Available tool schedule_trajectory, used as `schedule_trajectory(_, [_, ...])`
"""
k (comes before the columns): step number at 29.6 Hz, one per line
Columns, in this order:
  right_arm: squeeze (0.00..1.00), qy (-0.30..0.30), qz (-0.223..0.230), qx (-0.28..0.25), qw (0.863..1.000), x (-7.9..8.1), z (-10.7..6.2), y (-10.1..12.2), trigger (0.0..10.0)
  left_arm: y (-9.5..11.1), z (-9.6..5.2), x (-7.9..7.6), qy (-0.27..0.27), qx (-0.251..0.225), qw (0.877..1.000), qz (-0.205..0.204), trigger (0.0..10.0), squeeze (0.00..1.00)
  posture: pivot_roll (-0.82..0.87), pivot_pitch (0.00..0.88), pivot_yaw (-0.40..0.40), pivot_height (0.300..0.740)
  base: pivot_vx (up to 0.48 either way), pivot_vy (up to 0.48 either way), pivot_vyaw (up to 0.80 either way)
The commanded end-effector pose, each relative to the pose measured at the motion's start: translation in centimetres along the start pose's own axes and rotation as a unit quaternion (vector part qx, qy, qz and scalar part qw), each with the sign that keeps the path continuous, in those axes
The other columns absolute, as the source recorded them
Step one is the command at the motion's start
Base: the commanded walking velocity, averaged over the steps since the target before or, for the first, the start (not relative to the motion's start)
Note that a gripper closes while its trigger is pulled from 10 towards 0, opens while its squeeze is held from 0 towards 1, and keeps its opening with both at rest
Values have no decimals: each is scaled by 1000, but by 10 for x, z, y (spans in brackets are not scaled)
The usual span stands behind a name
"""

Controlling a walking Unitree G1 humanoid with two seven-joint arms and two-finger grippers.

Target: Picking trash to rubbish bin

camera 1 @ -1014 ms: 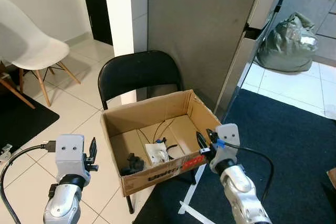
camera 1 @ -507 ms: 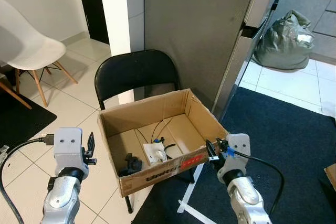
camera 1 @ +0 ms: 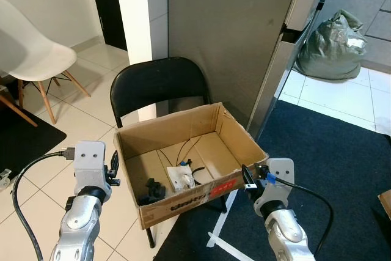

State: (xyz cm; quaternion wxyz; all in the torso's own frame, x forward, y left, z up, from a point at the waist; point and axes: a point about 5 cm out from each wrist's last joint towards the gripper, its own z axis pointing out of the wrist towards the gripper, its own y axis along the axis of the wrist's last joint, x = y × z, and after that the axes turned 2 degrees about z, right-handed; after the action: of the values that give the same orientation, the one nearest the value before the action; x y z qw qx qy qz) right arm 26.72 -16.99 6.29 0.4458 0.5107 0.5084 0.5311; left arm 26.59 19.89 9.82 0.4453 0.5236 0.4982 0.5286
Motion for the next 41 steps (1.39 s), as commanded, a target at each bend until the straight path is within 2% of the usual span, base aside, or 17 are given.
schedule_trajectory(1, [0,-7,3,4,1000,-2,-2,-1,10000,-6,-3,-1,-5,15,1000,1,10000,0,8,71,3,740,0,0,0])
schedule_trajectory(7, [0,21,3,-11,1000,8,2,6,10000,-1,-8,3,1,4,1000,-3,10000,0,11,73,5,740,0,0,0])
schedule_trajectory(13, [0,39,4,-19,999,19,17,11,10000,-3,-10,3,0,6,1000,0,10000,0,25,70,-2,740,0,0,0])
schedule_trajectory(25, [0,34,7,-15,999,16,18,11,10000,0,-6,1,-2,4,1000,1,10000,0,21,71,4,740,0,0,0])
schedule_trajectory(41, [0,25,5,-6,1000,14,17,7,10000,4,2,0,-2,-3,1000,3,10000,0,17,71,9,740,0,0,-800])
